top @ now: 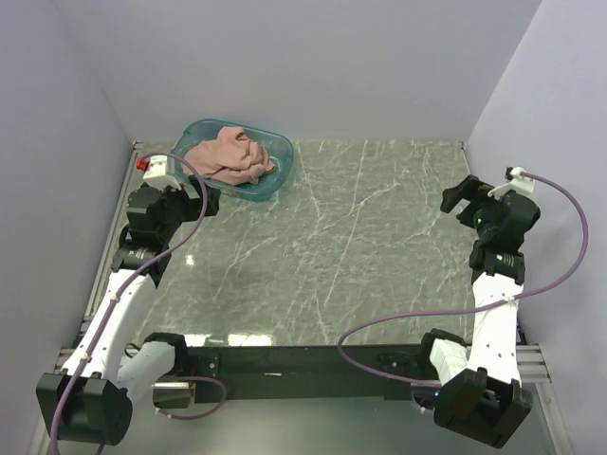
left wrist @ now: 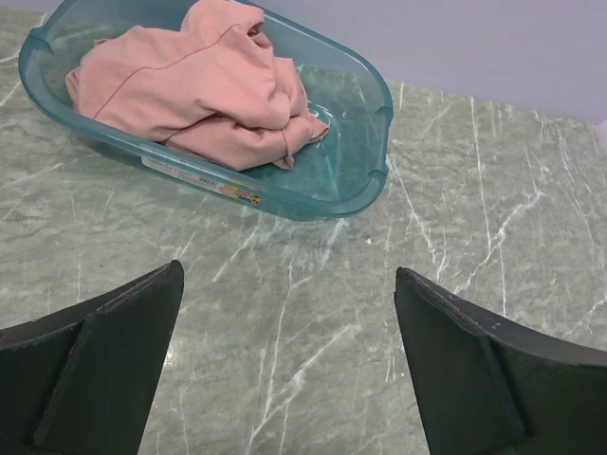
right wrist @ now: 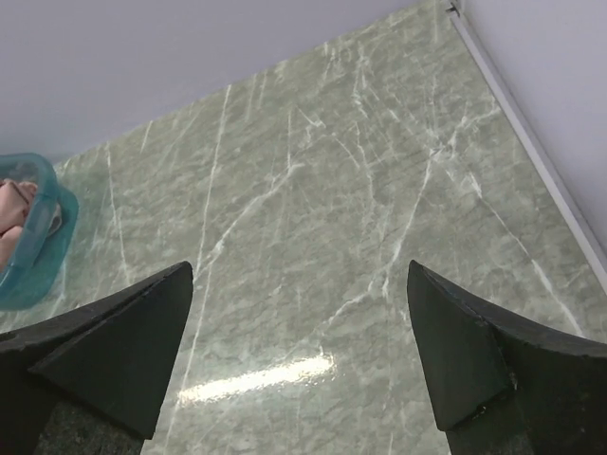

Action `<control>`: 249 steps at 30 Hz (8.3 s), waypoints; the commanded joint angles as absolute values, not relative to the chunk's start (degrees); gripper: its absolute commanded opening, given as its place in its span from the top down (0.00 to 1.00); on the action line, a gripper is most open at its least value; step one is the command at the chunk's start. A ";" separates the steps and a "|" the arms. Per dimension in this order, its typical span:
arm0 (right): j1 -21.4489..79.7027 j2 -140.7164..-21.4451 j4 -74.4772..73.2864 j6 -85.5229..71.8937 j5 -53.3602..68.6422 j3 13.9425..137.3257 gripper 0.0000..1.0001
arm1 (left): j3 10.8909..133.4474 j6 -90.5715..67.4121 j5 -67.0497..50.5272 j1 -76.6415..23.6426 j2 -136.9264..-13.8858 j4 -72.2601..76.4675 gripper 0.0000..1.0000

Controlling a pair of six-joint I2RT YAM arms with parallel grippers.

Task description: Fold and stack the t-shirts

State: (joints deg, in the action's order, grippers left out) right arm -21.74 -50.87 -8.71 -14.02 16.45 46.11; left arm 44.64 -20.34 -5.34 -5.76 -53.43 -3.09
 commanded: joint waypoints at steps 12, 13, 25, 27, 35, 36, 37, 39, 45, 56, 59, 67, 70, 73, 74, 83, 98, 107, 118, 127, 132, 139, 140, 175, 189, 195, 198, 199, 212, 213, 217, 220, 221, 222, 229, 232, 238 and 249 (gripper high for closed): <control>-5.71 -55.55 -25.40 26.19 50.89 51.51 0.00 | 47.90 -21.61 -16.32 -0.38 -60.19 -0.44 0.01; -5.80 -55.55 -25.14 25.50 49.76 50.98 0.00 | 48.25 -24.84 -17.65 1.39 -61.42 1.65 0.01; -5.89 -54.76 -23.12 21.97 48.43 49.75 0.00 | 80.84 -44.99 -18.28 8.97 -103.32 -6.68 0.20; -5.98 -54.76 -22.94 21.89 48.34 49.75 0.00 | 87.25 -44.83 -16.71 7.13 -106.42 -8.68 0.21; -5.98 -55.37 -22.59 21.97 48.25 49.39 0.00 | 110.27 -35.08 -5.20 0.27 -122.42 -25.12 0.25; -5.98 -55.46 -22.59 22.06 48.25 49.31 0.00 | 111.87 -33.07 -2.14 -1.22 -123.65 -27.83 0.25; -5.98 -55.46 -22.76 22.06 48.25 49.31 0.00 | 113.36 -32.18 -0.46 -1.75 -126.01 -29.51 0.25; -5.98 -55.55 -22.59 21.97 48.34 49.31 0.00 | 117.24 -30.51 1.74 -3.16 -127.87 -31.46 0.25; -6.06 -55.81 -22.33 21.71 48.69 49.04 0.00 | 119.97 -28.04 6.50 -4.92 -130.78 -32.52 0.25; -6.24 -55.64 -22.32 21.71 48.95 48.87 0.00 | 122.88 -28.48 -0.34 -4.92 -134.74 -28.93 0.73; -6.59 -55.46 -22.24 21.62 49.31 48.87 0.00 | 118.67 -27.51 -3.50 -5.01 -129.13 -23.22 0.98; -7.56 -55.37 -22.32 21.71 49.40 48.78 0.00 | 92.41 -26.72 -19.05 -6.24 -96.27 4.52 1.00; -8.08 -55.28 -22.41 21.88 48.96 48.87 0.00 | 88.26 -26.80 -24.23 -8.17 -86.59 7.81 1.00; -8.96 -55.02 -22.33 21.89 48.96 48.78 0.00 | 86.58 -28.47 -28.98 -10.10 -79.82 10.19 1.00; -9.23 -54.76 -22.15 21.80 49.13 48.78 0.00 | 86.31 -28.91 -29.70 -11.24 -78.41 10.54 1.00; -13.70 -53.61 -21.80 21.01 50.27 48.60 0.00 | 82.89 -30.85 -34.97 -16.61 -68.47 9.41 1.00; -15.64 -53.88 -21.18 21.18 50.45 47.81 0.00 | 70.67 -27.16 -42.10 -30.32 -63.90 3.09 1.00; -15.82 -53.70 -21.27 21.53 50.19 47.72 0.00 | 68.21 -26.81 -40.26 -33.75 -63.71 2.90 0.99; -16.26 -53.96 -21.44 22.15 50.45 47.46 0.00 | 60.91 -17.07 -17.55 -37.26 -70.93 -14.67 0.37; -15.47 -56.43 -25.05 26.63 55.72 47.29 0.00 | 56.35 -12.66 7.97 -37.09 -61.79 -15.56 0.01; -12.49 -57.83 -26.63 29.43 57.13 46.93 0.00 | 52.31 -13.53 9.41 -35.25 -59.77 -16.52 0.01; -9.06 -59.59 -28.91 33.66 57.92 46.41 0.00 | 49.84 -7.93 4.93 -35.33 -63.10 -18.89 0.11; -8.88 -59.68 -29.09 34.10 58.01 46.23 0.00 | 49.40 -6.61 4.40 -35.25 -64.15 -19.33 0.14; -3.78 -63.28 -30.15 38.76 53.96 45.44 0.01 | 63.59 4.67 9.40 -30.77 -75.91 -12.14 0.14; -3.78 -61.79 -30.32 38.23 54.49 45.88 0.01 | 121.45 -8.36 -4.48 -19.77 -123.21 -28.21 0.18; -3.78 -62.31 -30.41 38.50 54.67 45.88 0.01 | 118.48 -4.49 -4.57 -19.95 -126.82 -22.51 0.21; -3.69 -62.84 -30.76 38.67 54.58 46.05 0.01 | 117.86 -3.35 -5.36 -20.47 -128.05 -22.24 0.21; -3.69 -63.02 -30.94 38.76 54.58 46.05 0.01 | 117.95 -3.17 -5.54 -20.57 -128.67 -22.24 0.21; -3.78 -62.93 -31.11 38.76 54.49 46.06 0.01 | 119.88 -1.85 -2.12 -23.38 -134.38 -22.33 0.31; -3.69 -62.93 -31.11 38.85 54.58 46.23 0.01 | 119.88 -1.50 -0.89 -23.55 -134.65 -22.24 0.32; -3.69 -62.76 -31.29 39.02 54.58 46.23 0.01 | 120.50 1.47 -0.18 -24.26 -136.40 -22.76 0.40; -3.69 -62.58 -31.29 39.11 54.49 46.14 0.01 | 118.93 4.74 -0.17 -25.05 -135.71 -22.85 0.56; -3.69 -62.49 -31.38 39.11 54.49 46.23 0.01 | 118.22 5.53 1.56 -25.22 -135.27 -22.76 0.60; -3.69 -62.58 -31.38 39.11 54.58 46.23 0.01 | 116.12 7.19 2.36 -25.66 -133.78 -22.07 0.63; -3.69 -62.14 -31.82 39.46 55.02 46.32 0.01 | 96.45 12.91 5.71 -25.93 -120.96 -17.07 0.79; -3.69 -62.05 -31.82 39.55 55.19 46.32 0.01 | 85.11 18.01 5.63 -25.32 -113.57 -15.91 0.85; -3.43 -62.23 -31.91 39.55 55.98 46.32 0.01 | 66.20 27.14 4.30 -21.89 -99.77 -15.29 0.85; -2.90 -61.53 -32.08 39.55 55.90 46.32 0.01 | 55.81 29.80 8.09 -17.75 -91.23 -10.02 0.27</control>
State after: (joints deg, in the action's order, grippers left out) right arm -3.29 -63.02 -32.05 38.68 54.92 44.86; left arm 55.09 29.36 7.22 -18.39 -93.91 -13.13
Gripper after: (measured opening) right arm 0.989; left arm 0.693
